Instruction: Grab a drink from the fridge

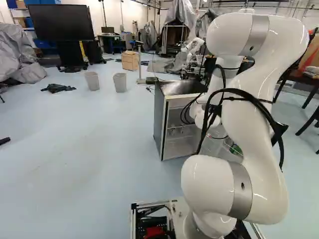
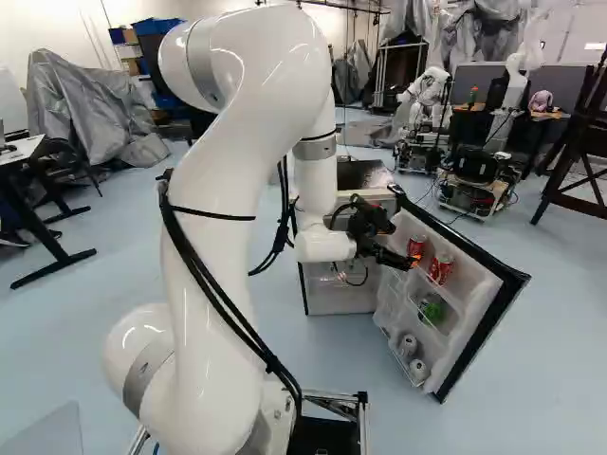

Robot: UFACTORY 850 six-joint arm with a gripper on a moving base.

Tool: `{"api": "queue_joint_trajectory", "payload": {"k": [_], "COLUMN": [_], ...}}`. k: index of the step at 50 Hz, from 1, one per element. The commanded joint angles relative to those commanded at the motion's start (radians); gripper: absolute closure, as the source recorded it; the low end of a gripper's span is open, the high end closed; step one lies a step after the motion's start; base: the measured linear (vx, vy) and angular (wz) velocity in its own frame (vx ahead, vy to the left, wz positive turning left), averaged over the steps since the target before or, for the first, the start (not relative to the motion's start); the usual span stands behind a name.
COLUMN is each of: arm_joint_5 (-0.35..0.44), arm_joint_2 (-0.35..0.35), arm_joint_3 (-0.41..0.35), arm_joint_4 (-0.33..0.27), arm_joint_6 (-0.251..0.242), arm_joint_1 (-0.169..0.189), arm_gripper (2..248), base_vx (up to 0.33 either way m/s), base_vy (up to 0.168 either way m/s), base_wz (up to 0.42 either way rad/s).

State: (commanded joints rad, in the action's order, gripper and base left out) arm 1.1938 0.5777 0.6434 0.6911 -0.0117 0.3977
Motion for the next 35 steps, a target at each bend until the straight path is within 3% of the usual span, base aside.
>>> {"api": "queue_joint_trajectory", "payload": {"k": [35], "arm_joint_5": [0.000], "arm_joint_2": [0.040], "arm_joint_3": [0.062], "arm_joint_4": [0.000], "arm_joint_6": [0.000], "arm_joint_1": [0.025], "arm_gripper": [3], "base_vx": [0.000], "base_vy": [0.000], "base_wz": [0.000]}}
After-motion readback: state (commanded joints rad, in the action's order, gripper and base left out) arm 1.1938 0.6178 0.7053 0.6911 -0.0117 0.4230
